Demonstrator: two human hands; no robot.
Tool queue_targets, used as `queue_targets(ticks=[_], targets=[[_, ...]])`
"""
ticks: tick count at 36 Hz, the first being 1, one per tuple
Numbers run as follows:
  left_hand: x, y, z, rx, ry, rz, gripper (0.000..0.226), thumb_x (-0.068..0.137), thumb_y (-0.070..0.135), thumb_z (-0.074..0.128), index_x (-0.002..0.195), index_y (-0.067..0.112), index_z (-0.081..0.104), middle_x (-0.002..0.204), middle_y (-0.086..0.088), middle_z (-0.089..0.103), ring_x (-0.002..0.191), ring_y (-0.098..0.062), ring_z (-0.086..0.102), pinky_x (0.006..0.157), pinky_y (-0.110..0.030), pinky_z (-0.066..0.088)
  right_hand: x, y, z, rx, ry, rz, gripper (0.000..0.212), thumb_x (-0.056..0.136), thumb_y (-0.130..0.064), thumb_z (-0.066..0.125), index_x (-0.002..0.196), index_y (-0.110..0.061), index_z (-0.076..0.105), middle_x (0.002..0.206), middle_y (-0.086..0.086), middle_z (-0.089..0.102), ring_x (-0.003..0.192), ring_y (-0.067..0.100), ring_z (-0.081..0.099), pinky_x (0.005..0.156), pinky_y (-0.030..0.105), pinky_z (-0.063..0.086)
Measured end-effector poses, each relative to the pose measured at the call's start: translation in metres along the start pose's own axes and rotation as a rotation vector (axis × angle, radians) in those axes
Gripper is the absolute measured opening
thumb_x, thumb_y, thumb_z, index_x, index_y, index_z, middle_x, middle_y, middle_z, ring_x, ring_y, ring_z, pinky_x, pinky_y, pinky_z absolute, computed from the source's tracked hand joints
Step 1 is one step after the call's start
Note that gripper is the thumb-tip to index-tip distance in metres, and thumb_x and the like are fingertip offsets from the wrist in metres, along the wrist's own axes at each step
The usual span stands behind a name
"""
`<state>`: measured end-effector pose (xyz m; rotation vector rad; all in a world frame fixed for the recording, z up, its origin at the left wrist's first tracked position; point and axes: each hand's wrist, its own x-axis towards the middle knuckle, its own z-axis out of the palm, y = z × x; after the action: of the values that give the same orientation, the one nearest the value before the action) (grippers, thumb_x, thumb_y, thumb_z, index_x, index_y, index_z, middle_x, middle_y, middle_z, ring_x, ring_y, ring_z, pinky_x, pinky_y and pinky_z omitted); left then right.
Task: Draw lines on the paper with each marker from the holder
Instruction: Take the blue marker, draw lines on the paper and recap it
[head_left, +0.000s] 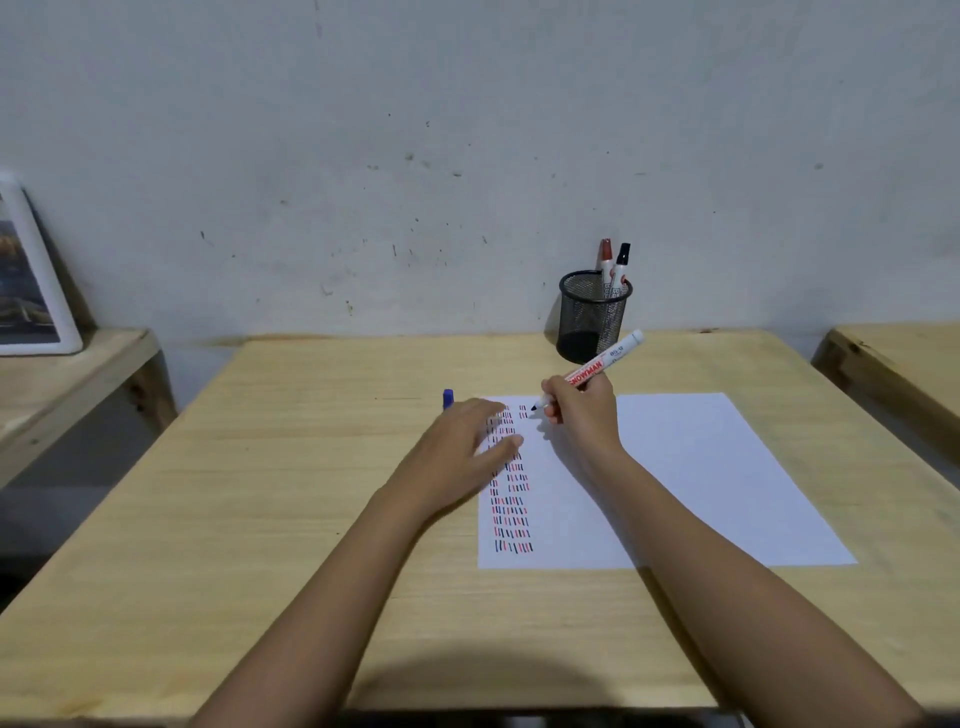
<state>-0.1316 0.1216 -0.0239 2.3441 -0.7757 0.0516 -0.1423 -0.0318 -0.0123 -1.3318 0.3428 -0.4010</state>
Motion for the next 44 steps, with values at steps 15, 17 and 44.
queue_targets(ticks=[15, 17, 44], targets=[[-0.007, -0.008, 0.018, 0.190, -0.162, -0.022, 0.073, 0.091, 0.054, 0.040, 0.149, 0.015, 0.020, 0.160, 0.003, 0.015, 0.146, -0.007, 0.010, 0.115, -0.025, 0.015, -0.002, 0.006, 0.004, -0.202, -0.134, -0.072, 0.015, 0.083, 0.006, 0.051, 0.084, -0.007, 0.043, 0.063, 0.010, 0.048, 0.041, 0.006, 0.047, 0.039, 0.012, 0.039], [-0.006, -0.008, 0.018, 0.192, -0.164, -0.018, 0.073, 0.091, 0.055, 0.040, 0.149, 0.015, 0.020, 0.160, 0.003, 0.015, 0.146, -0.007, 0.010, 0.115, -0.025, 0.015, -0.001, 0.007, 0.005, -0.202, -0.147, -0.083, 0.015, 0.083, 0.007, 0.050, 0.085, -0.006, 0.043, 0.063, 0.012, 0.048, 0.036, 0.002, 0.044, 0.038, 0.012, 0.039], [-0.006, -0.009, 0.017, 0.166, -0.164, -0.026, 0.072, 0.089, 0.057, 0.043, 0.146, 0.015, 0.030, 0.158, 0.004, 0.022, 0.145, -0.009, 0.017, 0.116, -0.030, 0.022, 0.003, 0.005, -0.002, 0.025, -0.018, -0.040, 0.012, 0.086, 0.001, 0.054, 0.093, -0.005, 0.046, 0.061, 0.008, 0.048, 0.035, 0.001, 0.045, 0.038, 0.013, 0.039]])
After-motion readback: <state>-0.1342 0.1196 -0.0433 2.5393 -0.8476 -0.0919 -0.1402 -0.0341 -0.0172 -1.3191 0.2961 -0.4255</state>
